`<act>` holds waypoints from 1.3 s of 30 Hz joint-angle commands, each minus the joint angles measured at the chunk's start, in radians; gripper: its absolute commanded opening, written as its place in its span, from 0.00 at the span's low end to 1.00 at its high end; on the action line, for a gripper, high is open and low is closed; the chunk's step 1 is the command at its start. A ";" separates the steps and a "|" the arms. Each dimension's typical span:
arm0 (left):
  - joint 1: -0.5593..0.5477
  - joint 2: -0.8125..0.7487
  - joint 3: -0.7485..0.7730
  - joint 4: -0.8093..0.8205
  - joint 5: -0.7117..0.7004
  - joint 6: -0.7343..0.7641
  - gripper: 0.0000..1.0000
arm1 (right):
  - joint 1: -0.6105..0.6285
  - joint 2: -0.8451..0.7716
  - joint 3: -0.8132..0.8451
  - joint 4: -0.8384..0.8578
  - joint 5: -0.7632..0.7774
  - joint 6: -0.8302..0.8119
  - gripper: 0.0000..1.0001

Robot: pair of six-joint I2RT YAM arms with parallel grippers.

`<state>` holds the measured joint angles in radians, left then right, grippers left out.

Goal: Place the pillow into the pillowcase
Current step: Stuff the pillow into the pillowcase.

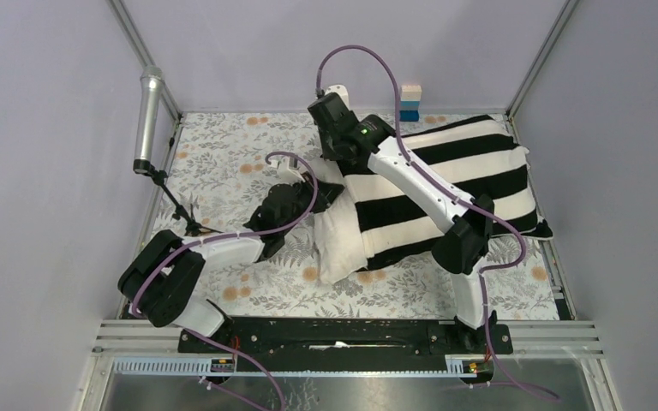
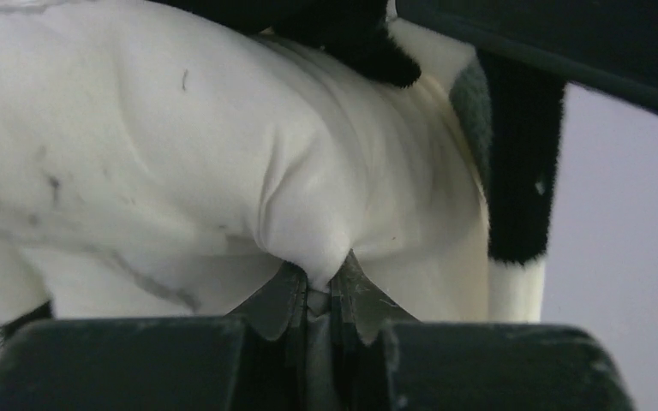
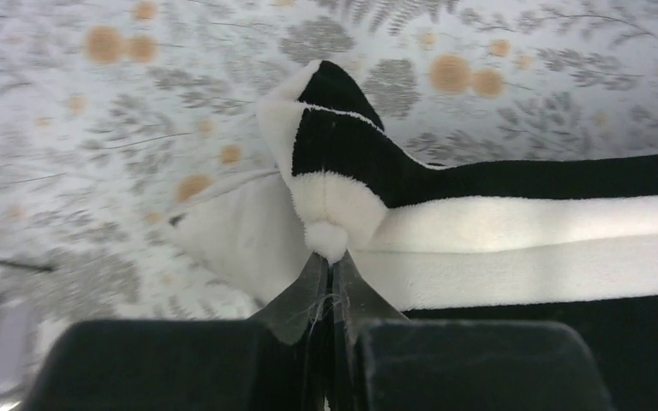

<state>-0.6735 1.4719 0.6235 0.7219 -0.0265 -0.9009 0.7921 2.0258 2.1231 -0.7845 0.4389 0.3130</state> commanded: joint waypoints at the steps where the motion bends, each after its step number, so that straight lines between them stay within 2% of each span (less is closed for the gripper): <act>1: -0.017 0.008 0.120 0.060 0.006 -0.004 0.00 | 0.080 0.000 0.229 0.028 -0.370 0.153 0.00; 6: -0.001 0.101 0.125 0.127 -0.065 -0.128 0.00 | 0.017 0.016 0.198 0.107 -0.528 0.203 0.00; 8: -0.001 0.138 0.124 0.158 -0.077 -0.169 0.00 | -0.007 0.013 0.150 0.152 -0.525 0.205 0.00; 11: 0.013 0.166 0.156 0.098 -0.062 -0.147 0.00 | -0.041 0.033 0.127 0.158 -0.491 0.191 0.00; 13: 0.037 0.163 0.173 0.051 -0.025 -0.127 0.13 | -0.054 0.037 0.114 0.161 -0.465 0.178 0.02; 15: 0.058 0.138 0.191 -0.047 -0.007 -0.104 0.22 | -0.061 0.034 0.111 0.158 -0.446 0.160 0.10; 18: 0.080 0.059 0.180 -0.187 0.012 -0.077 0.44 | -0.072 0.022 0.117 0.145 -0.408 0.139 0.24; 25: 0.091 -0.177 0.110 -0.523 0.066 -0.018 0.68 | -0.073 -0.075 0.079 0.059 -0.302 0.085 0.59; 27: 0.088 -0.271 0.082 -0.598 0.079 -0.001 0.76 | -0.068 -0.142 -0.012 0.055 -0.259 0.070 0.66; 31: 0.033 -0.398 0.076 -0.758 0.049 0.046 0.79 | -0.031 -0.361 -0.283 0.128 -0.131 0.076 0.71; 35: -0.092 -0.459 0.081 -0.880 -0.029 0.039 0.82 | 0.070 -0.530 -0.513 0.132 0.025 0.109 0.65; 37: -0.162 -0.458 0.066 -0.890 -0.064 0.010 0.83 | 0.130 -0.617 -0.637 0.137 0.080 0.156 0.58; 39: -0.209 -0.424 0.053 -0.886 -0.088 -0.020 0.84 | 0.168 -0.717 -0.764 0.146 0.155 0.207 0.56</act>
<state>-0.8017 1.0203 0.7029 -0.0967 -0.0338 -0.8906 0.8902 1.4418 1.5356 -0.6582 0.4030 0.4313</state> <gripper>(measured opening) 0.826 0.576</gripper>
